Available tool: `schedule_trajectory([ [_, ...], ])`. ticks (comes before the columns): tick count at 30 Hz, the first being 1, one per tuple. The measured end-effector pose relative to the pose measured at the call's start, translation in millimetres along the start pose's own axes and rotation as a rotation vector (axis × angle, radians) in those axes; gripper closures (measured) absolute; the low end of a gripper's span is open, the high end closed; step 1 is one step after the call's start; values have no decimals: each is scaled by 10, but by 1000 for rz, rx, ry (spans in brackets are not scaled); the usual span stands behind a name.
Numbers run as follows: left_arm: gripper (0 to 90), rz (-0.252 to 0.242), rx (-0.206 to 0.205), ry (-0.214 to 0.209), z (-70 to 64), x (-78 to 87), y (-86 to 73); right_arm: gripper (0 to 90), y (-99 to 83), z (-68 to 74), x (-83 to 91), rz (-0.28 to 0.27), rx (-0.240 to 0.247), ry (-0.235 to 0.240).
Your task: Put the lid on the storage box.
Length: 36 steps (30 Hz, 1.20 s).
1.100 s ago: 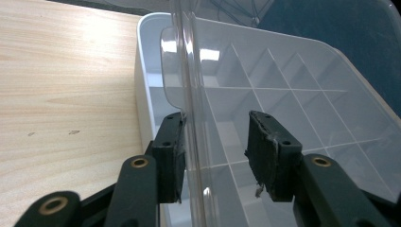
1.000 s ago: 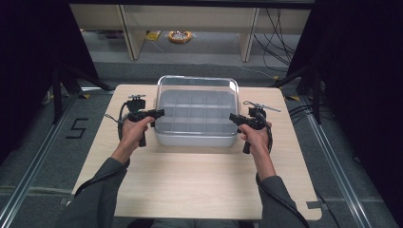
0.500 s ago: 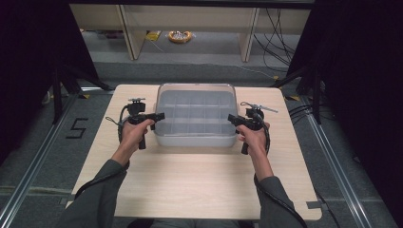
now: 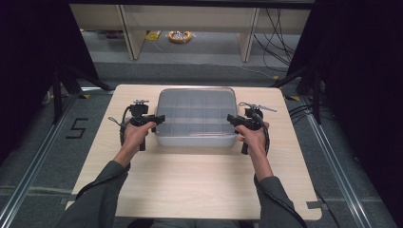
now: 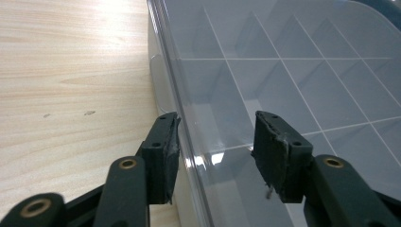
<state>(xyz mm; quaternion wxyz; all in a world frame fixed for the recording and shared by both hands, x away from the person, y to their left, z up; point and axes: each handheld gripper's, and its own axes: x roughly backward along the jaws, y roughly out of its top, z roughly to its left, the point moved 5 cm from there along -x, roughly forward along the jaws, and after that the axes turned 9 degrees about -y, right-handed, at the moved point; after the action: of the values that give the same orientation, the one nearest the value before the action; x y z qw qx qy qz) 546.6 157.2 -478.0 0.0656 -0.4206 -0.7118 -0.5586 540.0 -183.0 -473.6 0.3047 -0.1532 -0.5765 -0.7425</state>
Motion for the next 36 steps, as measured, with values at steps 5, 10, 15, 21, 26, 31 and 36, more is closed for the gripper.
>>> schedule_trajectory([
  [5,526,1,4,-6,8,6,-3,513,-5,17,14,8,-10,9],
  [10,526,4,5,-4,10,6,-2,511,1,10,9,3,3,5],
  [15,530,10,14,-12,25,0,-10,501,33,0,23,-5,48,-49],
  [21,530,10,29,-10,21,1,-8,516,54,-1,96,6,21,-36],
  [26,464,16,49,-18,25,19,-7,527,34,-42,106,8,36,-30],
  [31,405,-1,62,-41,14,102,29,531,28,-57,115,3,40,-36],
  [36,332,-7,12,-57,-20,267,40,528,28,-20,170,-2,37,-6],
])
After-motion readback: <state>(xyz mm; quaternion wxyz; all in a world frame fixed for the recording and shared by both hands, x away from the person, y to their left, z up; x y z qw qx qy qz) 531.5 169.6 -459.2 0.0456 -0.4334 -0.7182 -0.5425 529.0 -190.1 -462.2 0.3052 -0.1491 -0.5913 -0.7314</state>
